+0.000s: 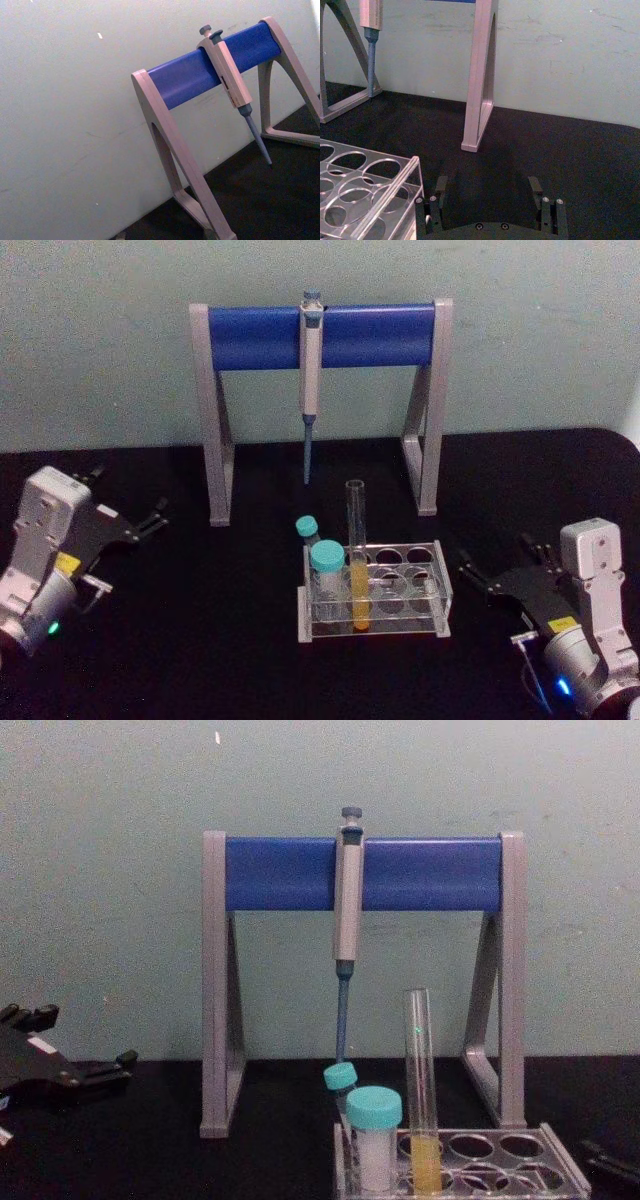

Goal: Pick up the test tube from the test tube rack, shake it, then place it back into the test tube rack.

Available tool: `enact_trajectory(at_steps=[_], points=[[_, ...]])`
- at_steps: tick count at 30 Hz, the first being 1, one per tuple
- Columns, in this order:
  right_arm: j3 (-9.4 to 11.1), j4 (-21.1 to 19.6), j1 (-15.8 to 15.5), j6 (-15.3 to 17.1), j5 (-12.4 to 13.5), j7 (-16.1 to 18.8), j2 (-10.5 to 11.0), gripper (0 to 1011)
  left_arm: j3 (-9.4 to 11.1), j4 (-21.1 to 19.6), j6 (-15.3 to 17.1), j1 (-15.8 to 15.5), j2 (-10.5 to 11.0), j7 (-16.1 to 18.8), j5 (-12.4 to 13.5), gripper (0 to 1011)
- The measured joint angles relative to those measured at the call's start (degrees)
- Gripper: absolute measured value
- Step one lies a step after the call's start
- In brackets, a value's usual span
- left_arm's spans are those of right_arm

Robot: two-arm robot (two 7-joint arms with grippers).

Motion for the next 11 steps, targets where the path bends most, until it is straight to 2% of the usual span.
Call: enact_trajectory(at_steps=[11], points=[[0.0, 0.0, 0.0, 0.0, 0.0, 0.0, 0.0, 1000, 0.0, 0.0, 0.0, 0.0, 0.0, 0.0, 0.0, 1001]])
